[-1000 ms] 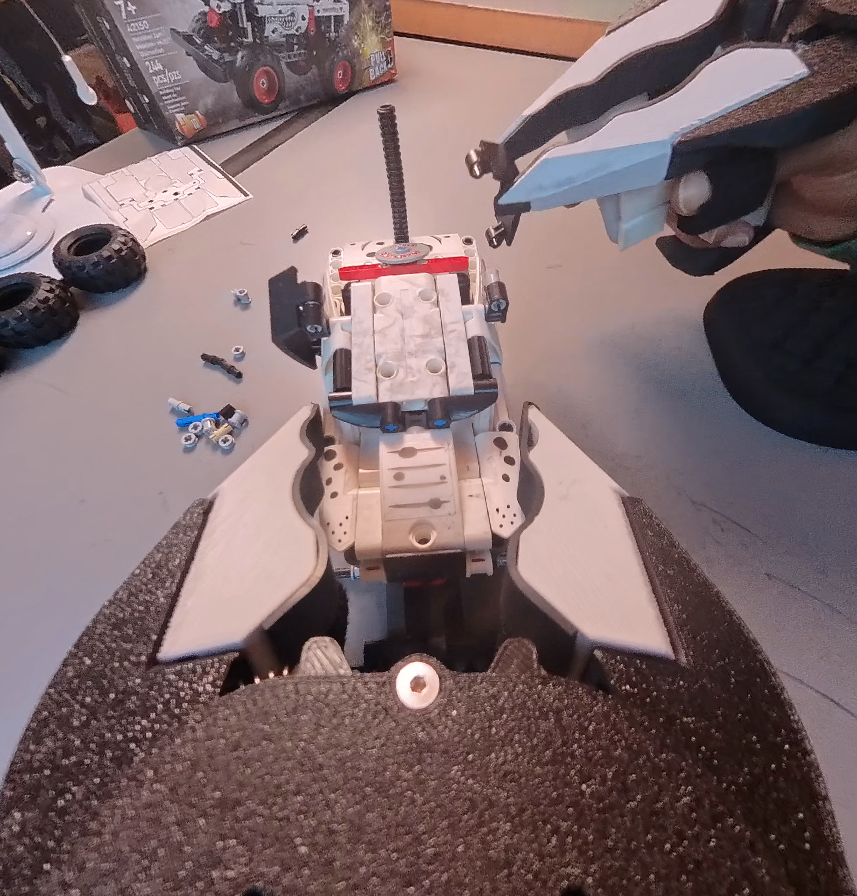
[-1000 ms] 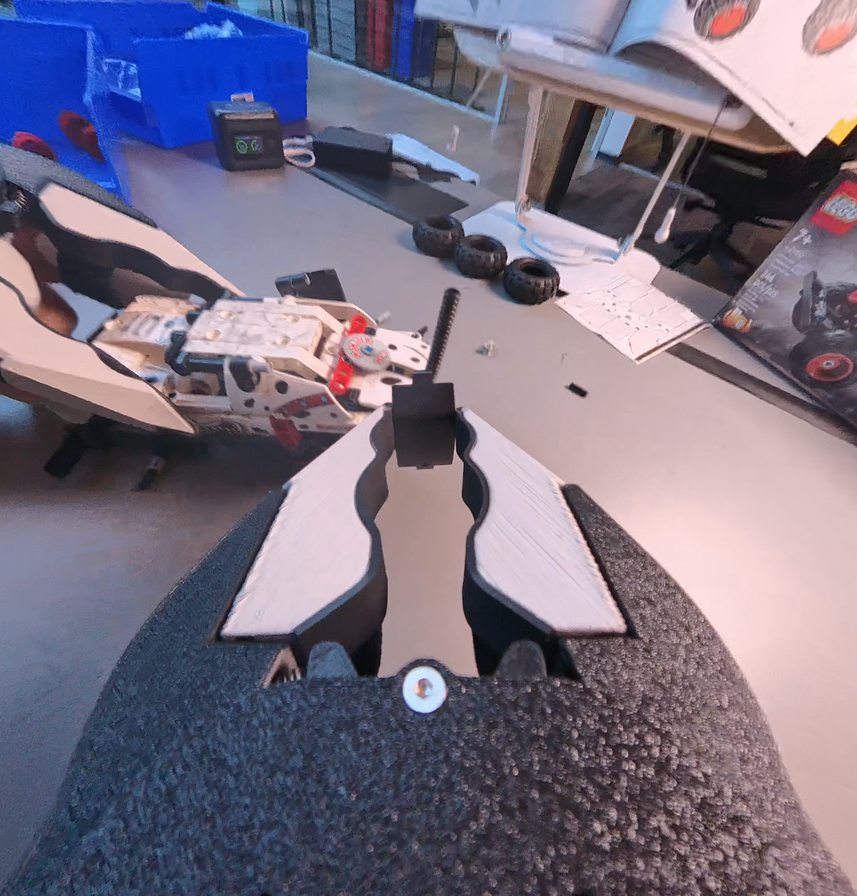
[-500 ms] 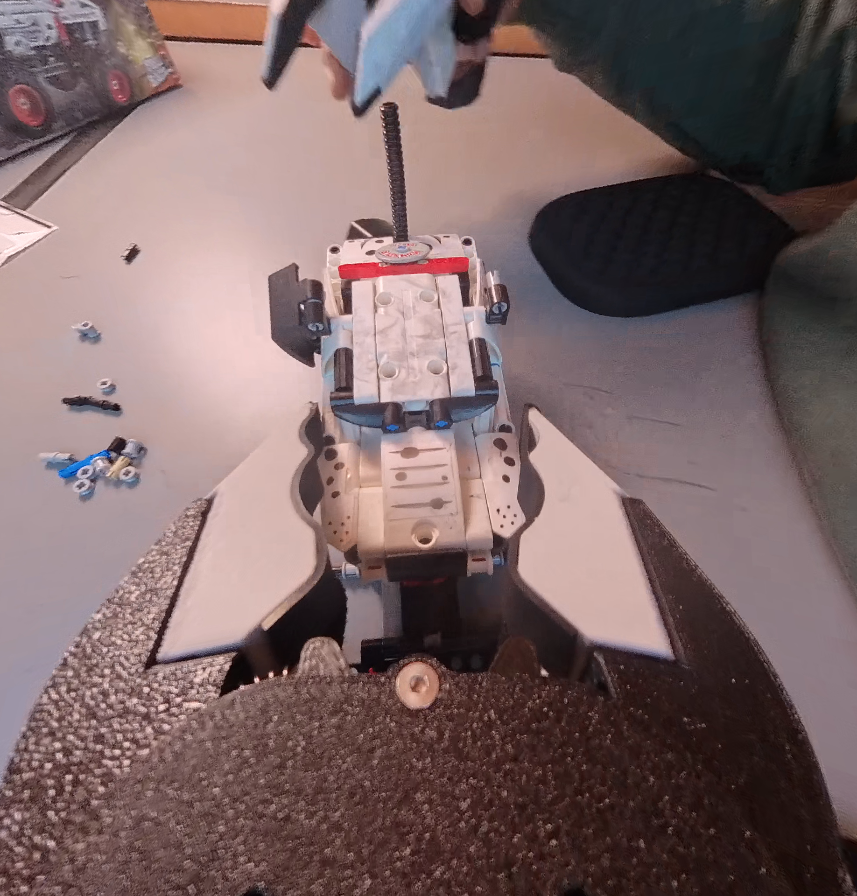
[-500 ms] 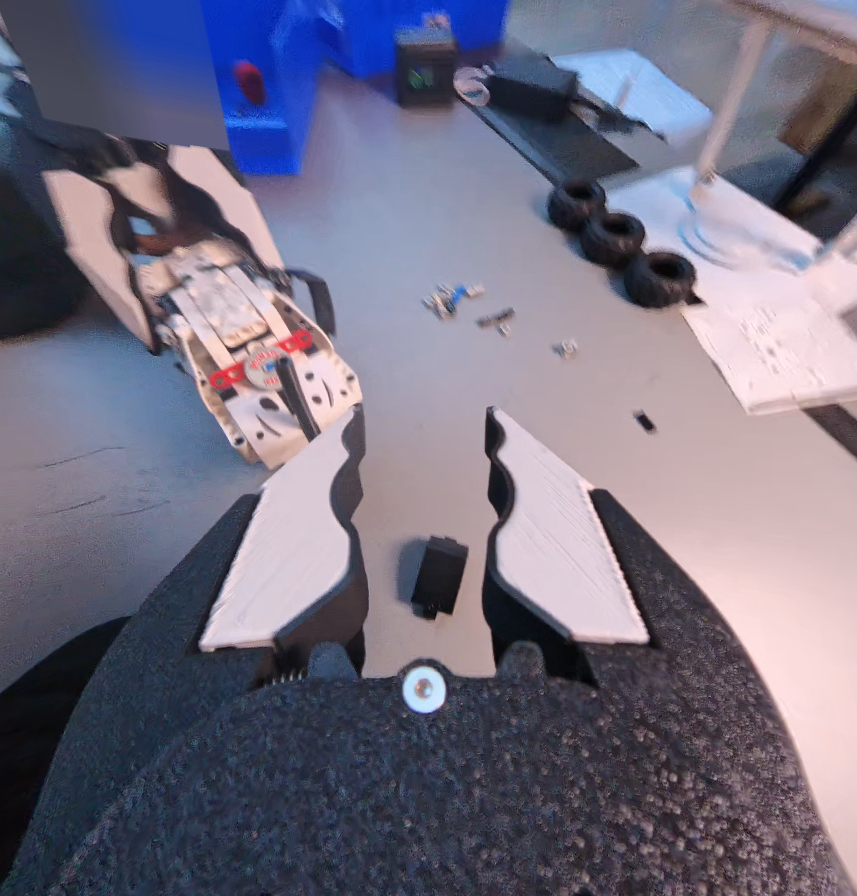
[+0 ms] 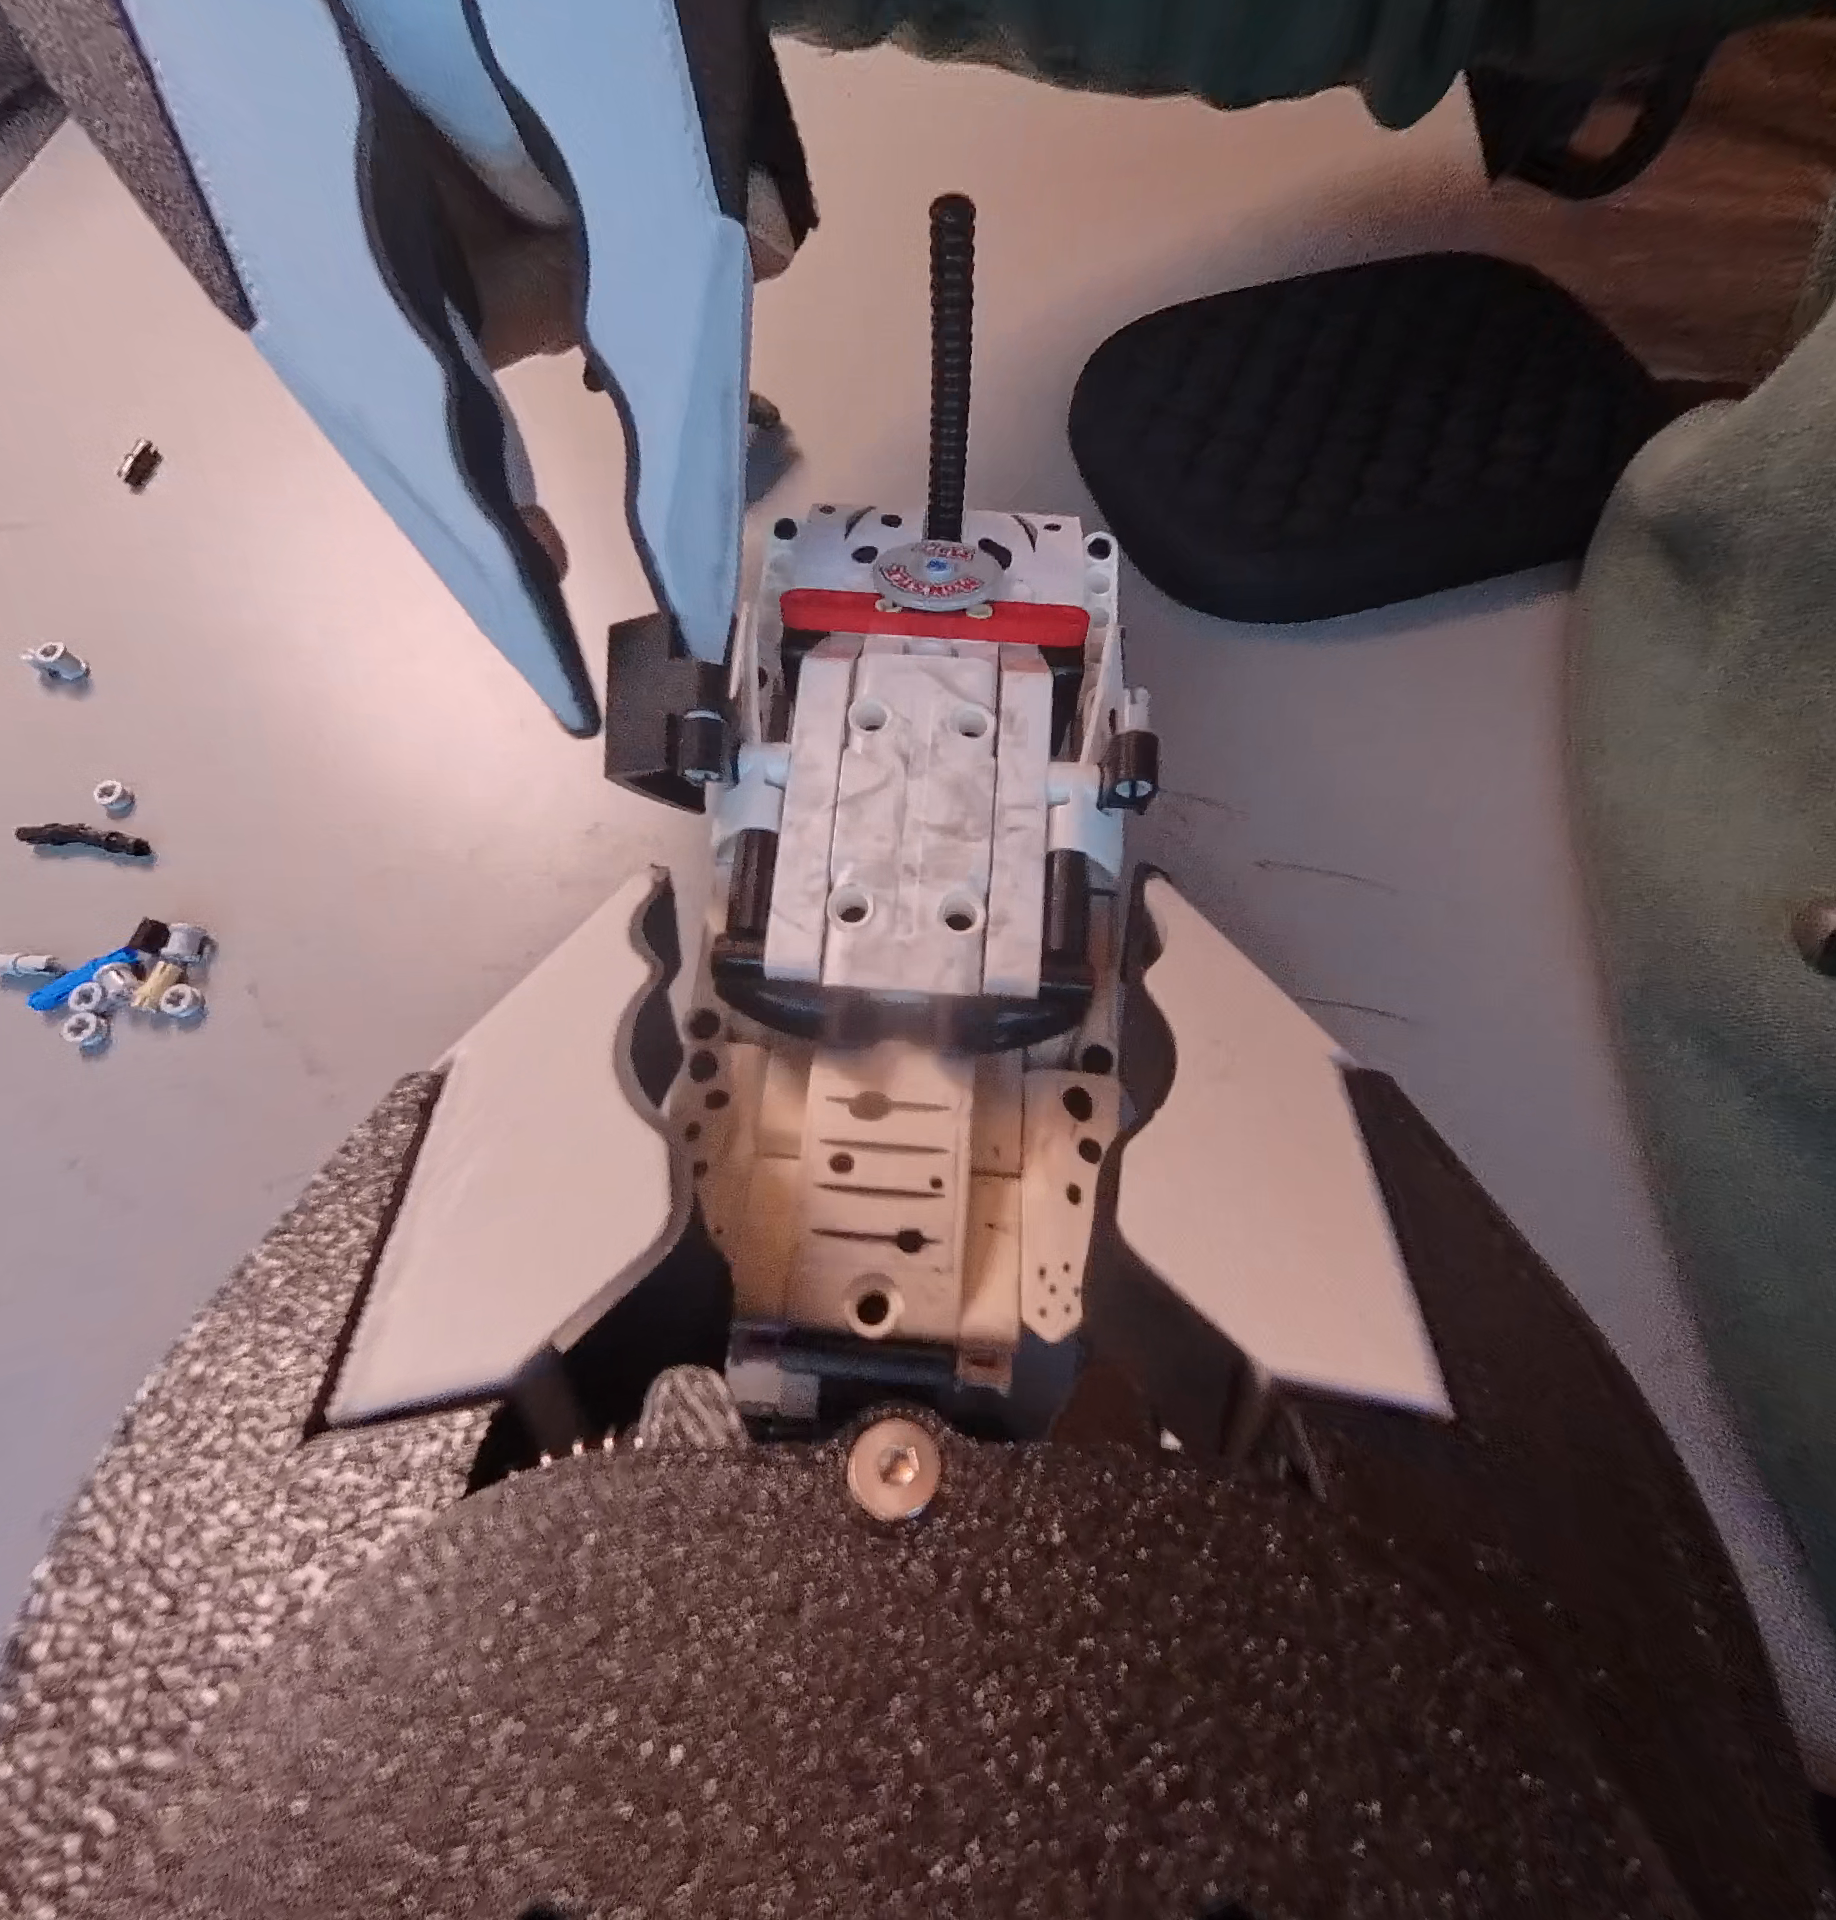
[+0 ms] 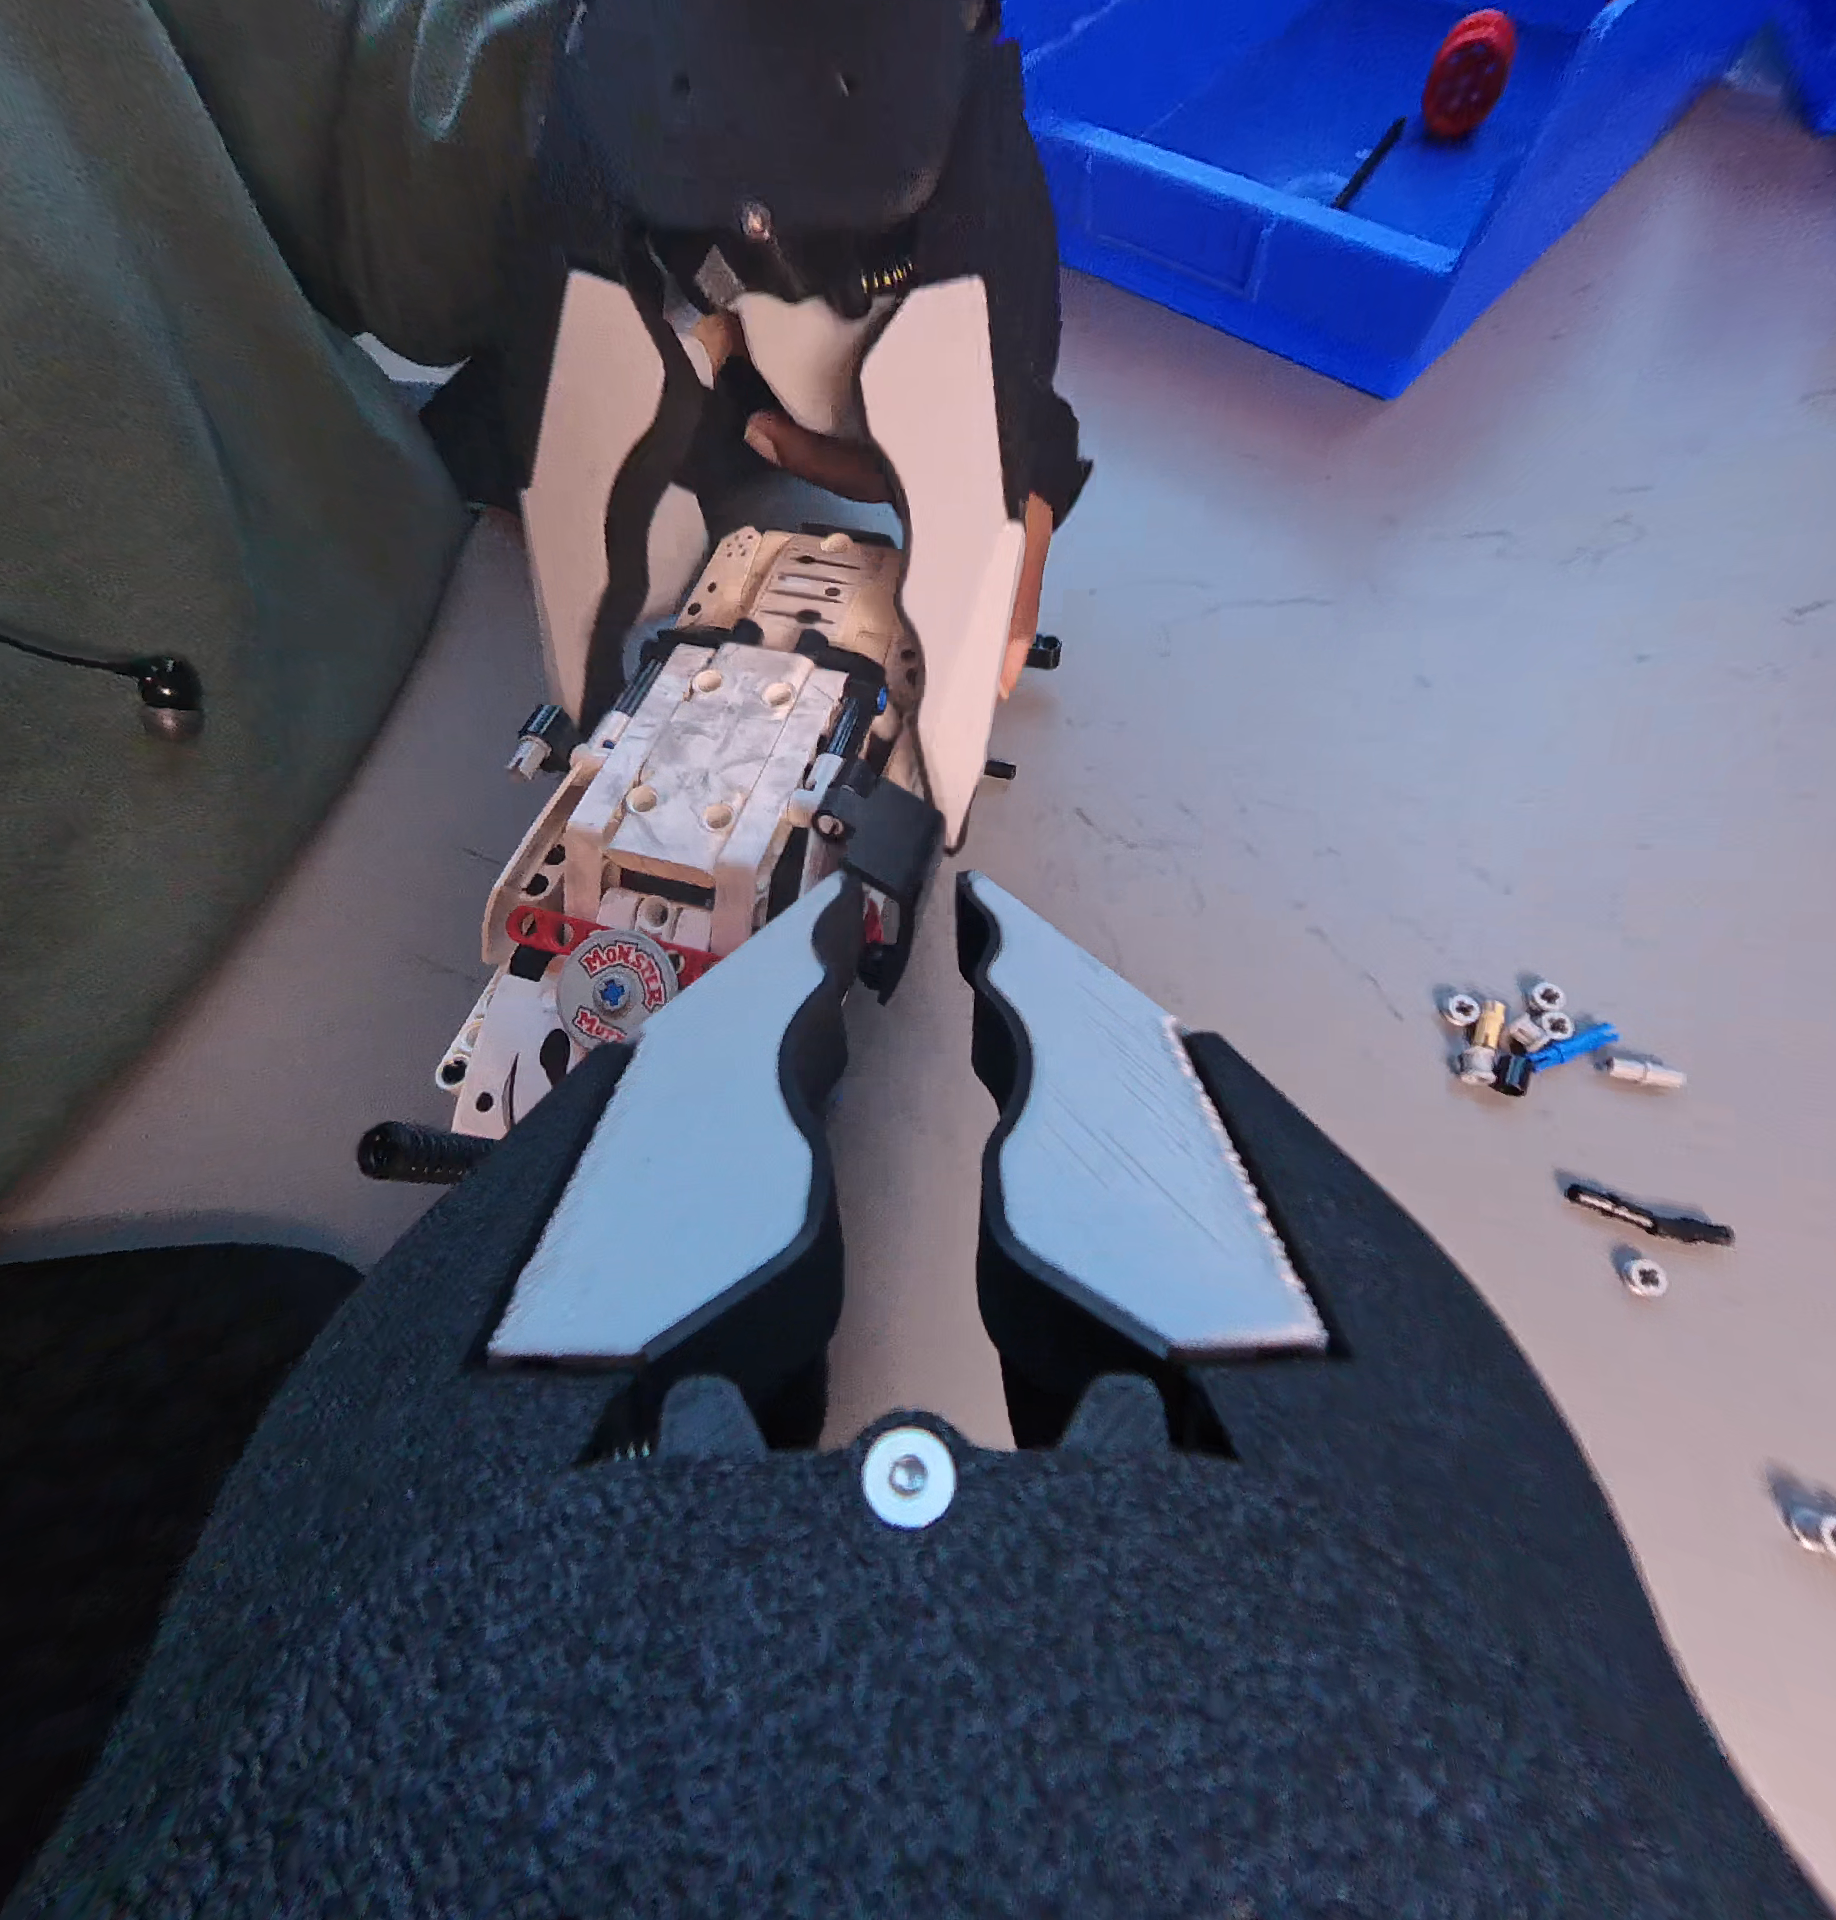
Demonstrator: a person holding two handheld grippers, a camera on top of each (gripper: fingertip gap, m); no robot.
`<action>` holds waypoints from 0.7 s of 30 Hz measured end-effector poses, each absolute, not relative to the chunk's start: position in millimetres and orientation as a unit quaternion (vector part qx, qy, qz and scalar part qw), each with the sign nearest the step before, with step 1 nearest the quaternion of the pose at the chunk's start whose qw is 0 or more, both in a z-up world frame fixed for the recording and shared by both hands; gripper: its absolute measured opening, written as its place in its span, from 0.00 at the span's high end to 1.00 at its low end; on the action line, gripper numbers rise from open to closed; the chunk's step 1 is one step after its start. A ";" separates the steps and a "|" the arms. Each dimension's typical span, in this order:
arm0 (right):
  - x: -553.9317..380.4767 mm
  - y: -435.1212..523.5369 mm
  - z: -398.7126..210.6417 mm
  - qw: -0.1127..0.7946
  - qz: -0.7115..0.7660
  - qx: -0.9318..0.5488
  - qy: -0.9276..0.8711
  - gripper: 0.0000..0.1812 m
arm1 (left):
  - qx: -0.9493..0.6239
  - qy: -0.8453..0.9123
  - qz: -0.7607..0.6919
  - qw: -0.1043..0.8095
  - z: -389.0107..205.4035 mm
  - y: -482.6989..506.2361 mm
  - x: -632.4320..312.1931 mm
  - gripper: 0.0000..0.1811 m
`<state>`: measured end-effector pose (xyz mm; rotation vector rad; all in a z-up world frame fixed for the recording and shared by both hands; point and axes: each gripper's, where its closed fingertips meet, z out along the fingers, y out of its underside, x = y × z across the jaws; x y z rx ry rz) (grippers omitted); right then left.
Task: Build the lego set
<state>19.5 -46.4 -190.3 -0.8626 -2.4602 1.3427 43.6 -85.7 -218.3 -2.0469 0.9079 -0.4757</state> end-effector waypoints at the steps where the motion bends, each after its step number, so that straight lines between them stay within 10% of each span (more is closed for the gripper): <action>1: 18.1 -48.0 -189.5 0.114 0.456 -0.286 -0.835 0.95 | -0.817 0.356 -0.196 0.409 -220.7 -84.7 44.8 0.55; 21: 23.4 -40.7 -191.7 0.240 0.511 -0.275 -0.778 0.99 | -0.808 0.346 -0.225 0.421 -219.8 -84.3 48.9 0.57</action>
